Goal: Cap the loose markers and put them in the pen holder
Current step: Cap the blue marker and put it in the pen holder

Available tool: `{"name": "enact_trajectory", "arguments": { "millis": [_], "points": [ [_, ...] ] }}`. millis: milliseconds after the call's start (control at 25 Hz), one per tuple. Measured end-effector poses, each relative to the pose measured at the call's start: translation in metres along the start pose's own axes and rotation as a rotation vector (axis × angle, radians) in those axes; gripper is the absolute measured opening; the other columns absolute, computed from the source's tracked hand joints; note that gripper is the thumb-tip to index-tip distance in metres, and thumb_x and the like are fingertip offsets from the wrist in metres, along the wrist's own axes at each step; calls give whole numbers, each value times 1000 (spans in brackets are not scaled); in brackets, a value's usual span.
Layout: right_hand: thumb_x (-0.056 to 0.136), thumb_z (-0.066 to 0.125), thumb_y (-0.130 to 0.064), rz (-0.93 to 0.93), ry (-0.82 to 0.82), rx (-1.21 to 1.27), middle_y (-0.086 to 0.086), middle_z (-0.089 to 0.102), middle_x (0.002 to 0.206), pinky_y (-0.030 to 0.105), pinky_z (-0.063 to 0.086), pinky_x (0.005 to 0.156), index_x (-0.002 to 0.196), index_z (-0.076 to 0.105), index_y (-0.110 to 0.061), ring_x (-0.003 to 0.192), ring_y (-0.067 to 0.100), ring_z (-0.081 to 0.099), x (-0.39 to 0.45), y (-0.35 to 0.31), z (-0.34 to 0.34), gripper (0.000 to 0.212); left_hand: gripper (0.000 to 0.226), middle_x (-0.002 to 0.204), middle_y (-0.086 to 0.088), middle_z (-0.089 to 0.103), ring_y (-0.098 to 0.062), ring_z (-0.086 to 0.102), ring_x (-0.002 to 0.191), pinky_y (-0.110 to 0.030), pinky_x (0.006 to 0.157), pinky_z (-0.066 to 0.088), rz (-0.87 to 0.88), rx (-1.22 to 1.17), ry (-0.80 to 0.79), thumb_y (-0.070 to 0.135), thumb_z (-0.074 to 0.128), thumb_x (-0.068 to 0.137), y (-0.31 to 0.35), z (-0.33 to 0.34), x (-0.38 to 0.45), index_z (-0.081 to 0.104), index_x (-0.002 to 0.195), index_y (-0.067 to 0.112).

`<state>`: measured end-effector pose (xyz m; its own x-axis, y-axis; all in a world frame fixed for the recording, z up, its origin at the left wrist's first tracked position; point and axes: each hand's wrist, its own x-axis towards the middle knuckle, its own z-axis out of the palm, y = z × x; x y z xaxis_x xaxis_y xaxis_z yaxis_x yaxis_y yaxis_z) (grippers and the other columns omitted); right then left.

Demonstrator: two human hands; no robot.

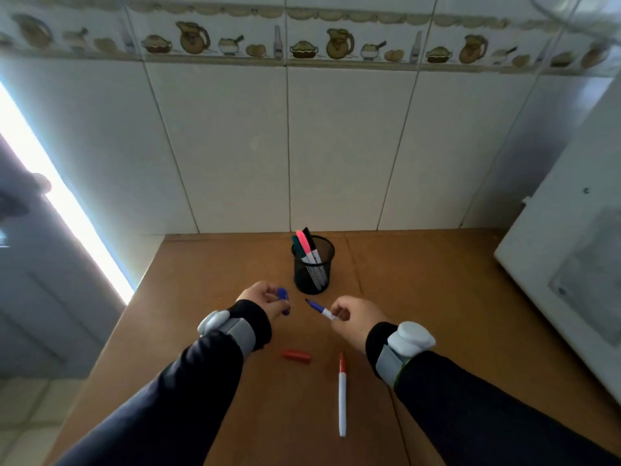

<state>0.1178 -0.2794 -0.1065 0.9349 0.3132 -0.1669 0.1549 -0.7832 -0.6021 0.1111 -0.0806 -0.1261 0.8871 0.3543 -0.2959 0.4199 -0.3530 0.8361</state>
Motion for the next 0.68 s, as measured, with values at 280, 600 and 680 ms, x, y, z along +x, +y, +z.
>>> {"name": "enact_trajectory", "arguments": {
  "millis": [280,600,680],
  "points": [
    [84,56,-16,-187,25,-25,-2,58,81,24,39,66,98,67,-14,77,16,54,-17,-44,12,17,22,79,-13,62,-26,65,67,-23,45,58,-65,-723,8,-8,60,84,1,-48,-37,52,81,13],
    [90,54,-16,-280,47,-55,8,65,88,32,45,75,97,64,-12,87,26,61,-16,-73,24,13,18,73,-20,68,-18,71,49,-22,45,57,0,-576,-29,-4,64,83,-1,-59,-45,50,76,7],
    [90,53,-14,-295,39,-64,12,66,92,33,44,76,97,63,-8,91,30,60,-11,-74,25,14,19,72,-19,69,-18,72,52,-23,48,57,35,-535,-36,-2,66,82,2,-61,-41,50,76,8]
  ]
}}
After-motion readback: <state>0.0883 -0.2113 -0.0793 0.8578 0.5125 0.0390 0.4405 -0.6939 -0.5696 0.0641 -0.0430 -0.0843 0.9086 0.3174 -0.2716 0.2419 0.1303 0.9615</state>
